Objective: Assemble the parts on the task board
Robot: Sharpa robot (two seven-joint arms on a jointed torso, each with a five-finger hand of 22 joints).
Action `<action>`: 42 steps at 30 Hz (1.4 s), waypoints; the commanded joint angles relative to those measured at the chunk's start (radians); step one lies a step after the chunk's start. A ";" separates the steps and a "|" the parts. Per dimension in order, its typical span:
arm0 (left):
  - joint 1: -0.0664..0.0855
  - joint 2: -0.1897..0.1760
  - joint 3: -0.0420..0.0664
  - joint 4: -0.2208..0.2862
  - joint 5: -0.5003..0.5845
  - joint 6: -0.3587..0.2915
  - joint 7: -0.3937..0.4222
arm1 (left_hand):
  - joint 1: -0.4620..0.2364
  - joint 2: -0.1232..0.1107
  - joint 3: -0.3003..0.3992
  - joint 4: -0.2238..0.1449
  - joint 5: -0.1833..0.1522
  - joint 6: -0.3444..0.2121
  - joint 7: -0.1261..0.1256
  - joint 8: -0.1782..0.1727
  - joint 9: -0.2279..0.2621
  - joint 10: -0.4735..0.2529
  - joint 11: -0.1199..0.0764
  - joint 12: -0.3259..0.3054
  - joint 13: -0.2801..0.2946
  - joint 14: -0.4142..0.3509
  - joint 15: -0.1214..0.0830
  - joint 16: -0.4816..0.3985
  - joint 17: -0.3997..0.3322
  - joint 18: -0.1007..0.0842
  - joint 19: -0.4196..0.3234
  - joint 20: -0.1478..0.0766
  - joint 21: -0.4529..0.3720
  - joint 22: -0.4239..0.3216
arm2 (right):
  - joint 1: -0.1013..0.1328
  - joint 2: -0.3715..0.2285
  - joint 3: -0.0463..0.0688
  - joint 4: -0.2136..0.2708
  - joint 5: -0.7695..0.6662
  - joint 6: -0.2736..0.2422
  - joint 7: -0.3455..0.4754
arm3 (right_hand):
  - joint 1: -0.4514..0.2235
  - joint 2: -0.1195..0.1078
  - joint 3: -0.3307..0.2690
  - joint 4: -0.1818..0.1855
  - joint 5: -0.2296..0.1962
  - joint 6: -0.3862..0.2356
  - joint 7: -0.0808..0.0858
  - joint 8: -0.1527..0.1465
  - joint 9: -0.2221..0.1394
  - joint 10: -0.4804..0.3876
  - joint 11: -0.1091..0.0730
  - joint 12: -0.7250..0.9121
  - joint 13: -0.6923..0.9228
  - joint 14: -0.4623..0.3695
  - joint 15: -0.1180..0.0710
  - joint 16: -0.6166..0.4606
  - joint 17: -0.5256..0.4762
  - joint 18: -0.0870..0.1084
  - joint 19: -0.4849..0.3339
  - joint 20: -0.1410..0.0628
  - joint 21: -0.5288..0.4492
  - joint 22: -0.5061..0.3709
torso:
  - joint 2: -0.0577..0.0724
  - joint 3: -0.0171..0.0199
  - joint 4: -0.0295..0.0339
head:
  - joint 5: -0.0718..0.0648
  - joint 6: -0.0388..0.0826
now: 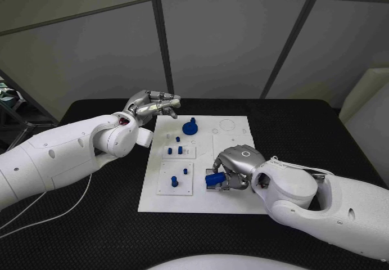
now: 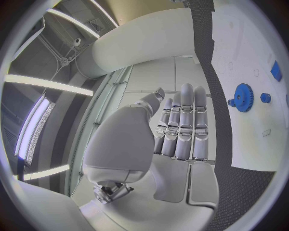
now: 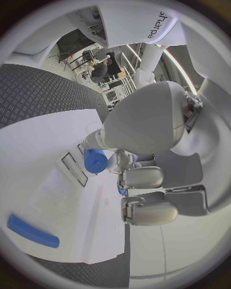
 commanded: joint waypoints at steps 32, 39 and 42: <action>0.001 -0.001 -0.001 0.001 0.003 0.013 -0.004 | -0.012 0.002 -0.009 0.001 -0.007 -0.006 0.002 -0.004 -0.002 -0.006 0.003 -0.005 0.001 -0.002 0.006 -0.004 0.000 -0.014 0.007 0.001 -0.007 -0.003 | 0.002 -0.016 0.000 0.008 0.182 -0.110 -0.168 | -0.111 0.133 -0.001 0.048 0.248 0.185 -0.046 0.016 -0.066 0.029 -0.036 0.031 0.032 0.058 -0.027 0.034 0.063 -0.015 0.105 -0.022 0.006 0.264 | 0.000 -0.0010 0.0005 | -0.009 0.001; 0.001 -0.004 -0.001 0.003 0.003 0.013 -0.007 | -0.013 0.002 -0.010 0.002 -0.007 -0.007 0.002 -0.004 -0.002 -0.006 0.003 -0.005 0.001 -0.002 0.006 -0.005 0.000 -0.014 0.007 0.001 -0.008 -0.004 | 0.002 -0.018 0.000 0.002 0.272 -0.114 -0.238 | -0.158 0.124 -0.018 0.049 0.260 0.215 -0.053 0.019 -0.063 0.038 -0.041 0.038 0.040 0.060 -0.032 0.039 0.074 -0.015 0.105 -0.027 0.006 0.264 | 0.000 -0.0019 0.0013 | -0.011 0.000; 0.002 -0.005 -0.001 0.004 0.003 0.013 -0.008 | -0.013 0.002 -0.010 0.002 -0.007 -0.007 0.002 -0.004 -0.002 -0.006 0.003 -0.005 0.001 -0.002 0.006 -0.005 0.000 -0.014 0.007 0.001 -0.008 -0.004 | 0.002 -0.016 0.000 -0.004 0.303 -0.117 -0.259 | -0.181 0.118 -0.027 0.049 0.256 0.228 -0.057 0.020 -0.060 0.041 -0.044 0.041 0.044 0.060 -0.034 0.041 0.078 -0.015 0.105 -0.029 0.006 0.264 | 0.000 -0.0012 0.0006 | -0.012 0.000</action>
